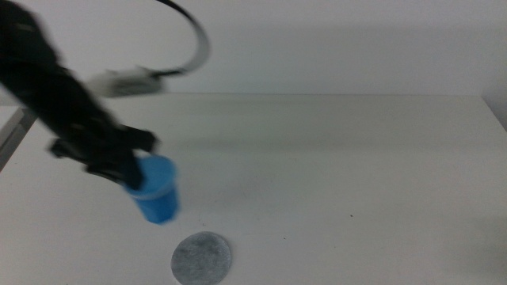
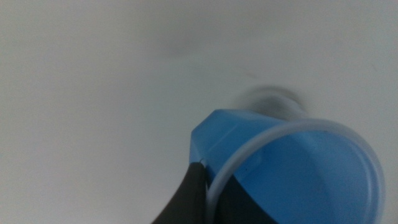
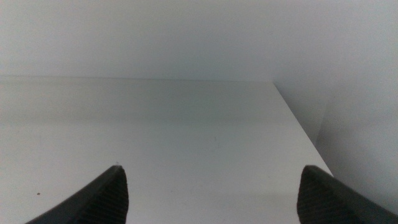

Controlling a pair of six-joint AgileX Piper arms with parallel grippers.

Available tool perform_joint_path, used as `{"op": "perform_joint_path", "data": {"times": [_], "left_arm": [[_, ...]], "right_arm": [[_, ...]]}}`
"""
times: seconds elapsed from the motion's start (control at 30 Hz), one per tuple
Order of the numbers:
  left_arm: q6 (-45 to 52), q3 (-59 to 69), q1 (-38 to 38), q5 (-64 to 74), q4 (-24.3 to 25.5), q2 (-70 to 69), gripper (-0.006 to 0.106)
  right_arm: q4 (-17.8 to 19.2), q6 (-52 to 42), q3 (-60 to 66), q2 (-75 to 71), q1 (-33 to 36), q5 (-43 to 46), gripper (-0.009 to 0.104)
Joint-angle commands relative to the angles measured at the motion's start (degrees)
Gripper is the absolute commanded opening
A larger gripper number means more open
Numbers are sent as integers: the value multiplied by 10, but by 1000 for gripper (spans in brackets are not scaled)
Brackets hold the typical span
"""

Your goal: Place an empty cup on a cup mat.

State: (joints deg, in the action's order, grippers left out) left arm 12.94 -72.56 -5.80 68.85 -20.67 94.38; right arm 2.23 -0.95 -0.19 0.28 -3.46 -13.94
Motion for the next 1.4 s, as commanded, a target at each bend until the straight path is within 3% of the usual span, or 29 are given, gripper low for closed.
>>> {"op": "perform_joint_path", "data": {"times": [0.0,0.13,0.27,0.5,1.07,1.23,1.37], "left_arm": [[-35,5,-70,-10,23,-5,-2],[-105,41,-169,-87,59,-5,-2],[-133,80,-210,-137,62,-5,-2],[-149,129,-211,-199,68,-5,-2],[-179,147,-210,-198,87,-5,2],[-177,147,-210,-202,91,-5,24],[-177,147,-210,-199,89,-5,53]], "right_arm": [[5,-4,2,-3,0,3,93],[5,-4,2,-3,0,3,93],[5,-4,2,-3,0,3,93],[5,-4,2,-3,0,3,93],[5,-4,2,-3,0,3,93],[5,-4,2,-3,0,3,93],[5,-4,2,-3,0,3,93]]}}
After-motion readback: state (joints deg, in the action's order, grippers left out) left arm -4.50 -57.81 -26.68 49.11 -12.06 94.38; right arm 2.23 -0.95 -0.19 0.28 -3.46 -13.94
